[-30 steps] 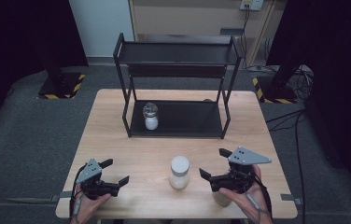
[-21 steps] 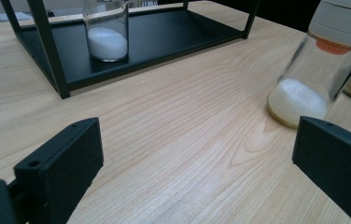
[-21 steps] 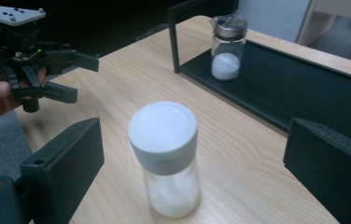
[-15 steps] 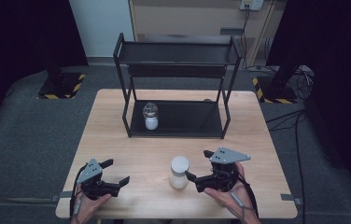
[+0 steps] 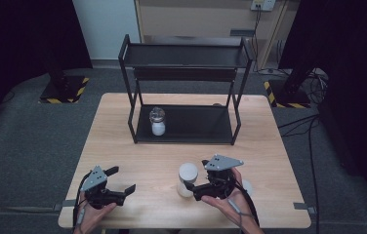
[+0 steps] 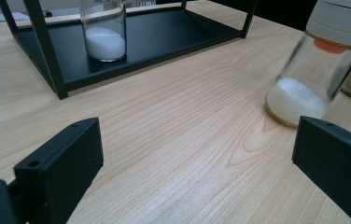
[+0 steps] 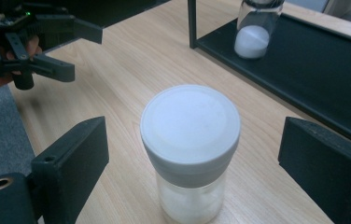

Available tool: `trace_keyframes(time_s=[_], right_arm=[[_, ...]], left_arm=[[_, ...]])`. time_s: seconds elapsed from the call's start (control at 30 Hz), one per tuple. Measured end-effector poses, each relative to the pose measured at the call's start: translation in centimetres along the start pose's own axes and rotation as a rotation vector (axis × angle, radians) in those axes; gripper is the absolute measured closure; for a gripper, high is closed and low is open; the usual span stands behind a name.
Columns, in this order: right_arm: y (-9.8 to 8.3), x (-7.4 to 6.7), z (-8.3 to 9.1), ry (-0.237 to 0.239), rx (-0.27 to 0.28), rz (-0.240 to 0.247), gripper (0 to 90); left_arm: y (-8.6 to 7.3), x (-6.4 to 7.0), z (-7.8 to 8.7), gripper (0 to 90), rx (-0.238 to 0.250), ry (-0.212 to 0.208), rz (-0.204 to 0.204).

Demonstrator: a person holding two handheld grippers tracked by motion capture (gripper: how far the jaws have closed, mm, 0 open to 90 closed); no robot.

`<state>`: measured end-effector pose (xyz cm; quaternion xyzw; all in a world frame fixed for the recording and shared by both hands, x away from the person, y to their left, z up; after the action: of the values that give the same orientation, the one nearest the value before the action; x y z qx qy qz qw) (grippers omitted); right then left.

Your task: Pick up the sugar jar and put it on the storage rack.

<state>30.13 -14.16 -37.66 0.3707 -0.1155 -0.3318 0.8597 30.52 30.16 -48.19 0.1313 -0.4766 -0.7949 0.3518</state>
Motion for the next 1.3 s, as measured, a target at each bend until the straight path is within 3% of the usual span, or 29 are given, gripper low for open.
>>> trace_keyframes(time_s=[0.53, 0.87, 1.3], right_arm=[[0.6, -0.5, -2.4, -0.018, -0.052, 0.011, 15.8], [0.6, -0.6, -3.8, -0.049, -0.082, 0.034, 33.5], [0.4, -0.9, -3.8, -0.060, -0.071, 0.031, 33.9]], left_arm=[[0.0, 0.0, 0.0, 0.8, -0.001, -0.002, 0.000], [0.0, -0.1, 0.0, 0.8, 0.000, -0.003, 0.001], [0.0, 0.0, 0.0, 0.9, -0.001, -0.002, -0.001]])
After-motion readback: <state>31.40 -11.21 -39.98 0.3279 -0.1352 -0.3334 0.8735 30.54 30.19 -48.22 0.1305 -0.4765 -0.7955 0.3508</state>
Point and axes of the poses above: each handheld gripper's, and its own axes: z roughly backward along the jaws, y roughly out of its top, x roughly to its right, the point moved 9 cm from there along -z, roughly forward along the jaws, and after that the axes turned 11 degrees about -x, right-handed, at the moved point
